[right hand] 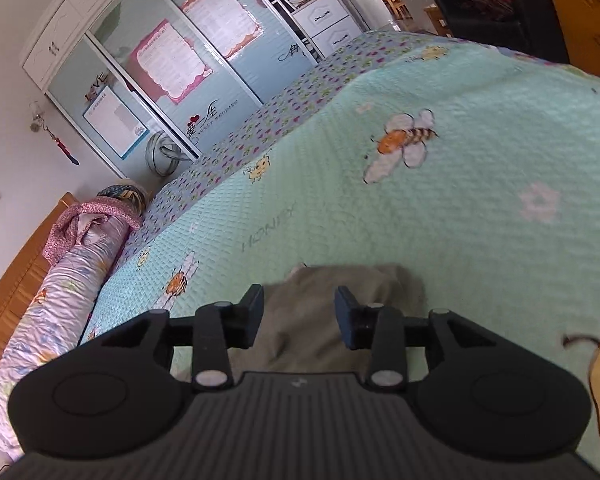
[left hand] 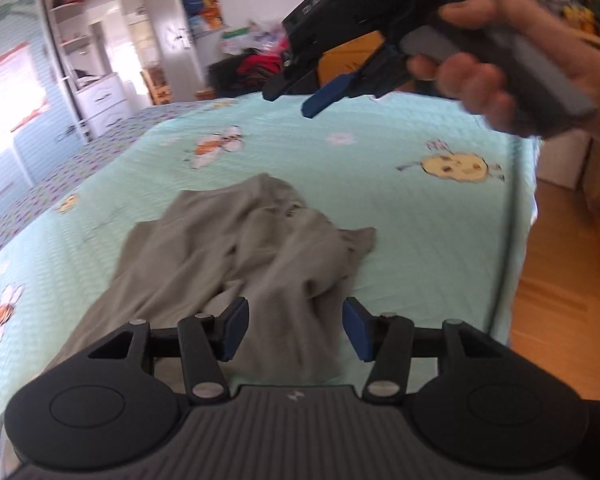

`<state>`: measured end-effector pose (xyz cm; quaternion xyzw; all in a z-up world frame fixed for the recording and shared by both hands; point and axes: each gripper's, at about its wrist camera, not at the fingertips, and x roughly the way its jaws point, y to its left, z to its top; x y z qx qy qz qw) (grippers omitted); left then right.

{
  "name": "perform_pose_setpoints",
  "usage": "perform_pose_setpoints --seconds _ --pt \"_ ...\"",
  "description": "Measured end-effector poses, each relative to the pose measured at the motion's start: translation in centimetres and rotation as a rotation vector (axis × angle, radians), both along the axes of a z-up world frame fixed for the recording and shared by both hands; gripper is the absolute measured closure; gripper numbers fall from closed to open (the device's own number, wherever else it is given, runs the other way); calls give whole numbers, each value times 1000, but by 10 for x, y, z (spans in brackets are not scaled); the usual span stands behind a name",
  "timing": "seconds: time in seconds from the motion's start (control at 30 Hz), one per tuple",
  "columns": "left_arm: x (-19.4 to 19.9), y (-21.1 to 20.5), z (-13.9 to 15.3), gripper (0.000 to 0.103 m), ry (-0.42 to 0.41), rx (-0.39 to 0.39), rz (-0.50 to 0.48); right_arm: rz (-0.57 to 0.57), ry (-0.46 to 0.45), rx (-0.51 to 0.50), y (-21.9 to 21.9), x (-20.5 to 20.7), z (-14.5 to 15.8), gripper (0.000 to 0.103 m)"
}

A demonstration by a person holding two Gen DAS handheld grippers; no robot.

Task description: Fold clothes

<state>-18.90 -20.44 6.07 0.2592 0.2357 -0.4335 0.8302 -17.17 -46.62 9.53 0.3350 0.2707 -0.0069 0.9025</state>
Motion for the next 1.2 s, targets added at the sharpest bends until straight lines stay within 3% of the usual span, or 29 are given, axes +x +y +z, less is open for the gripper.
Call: perform_pose_setpoints --seconds 0.1,0.17,0.23,0.33,0.43,0.53,0.67,0.83,0.97,1.07,1.1,1.2 --pt "9 -22 -14 52 10 40 28 -24 12 6 -4 -28 -15 61" --pt "15 -29 -17 99 17 46 79 -58 19 -14 -7 -40 -21 61" --pt "19 -32 -16 98 6 41 150 -77 30 -29 -7 -50 -29 61" --pt "15 -7 13 99 -90 -47 253 -104 49 -30 -13 -59 -43 61" --pt "14 37 61 99 -135 -153 348 -119 67 -51 -13 -62 -53 61" --pt "7 93 117 99 -233 -232 466 -80 78 -78 -3 -59 -60 61" --pt "-3 170 176 99 -329 -311 634 32 65 -176 30 -55 -55 61" --pt "8 217 169 99 -357 -207 851 246 6 -458 111 -45 -48 59" --pt "4 253 156 99 -327 -230 954 438 -106 -884 198 -46 -56 54" --pt "3 267 156 99 -312 -245 961 545 -227 -1188 253 -52 -70 45" --pt "2 269 156 99 -314 -252 959 578 -251 -1247 265 -51 -74 45" --pt "0 275 157 99 -319 -276 952 669 -314 -1279 291 -43 -75 45"
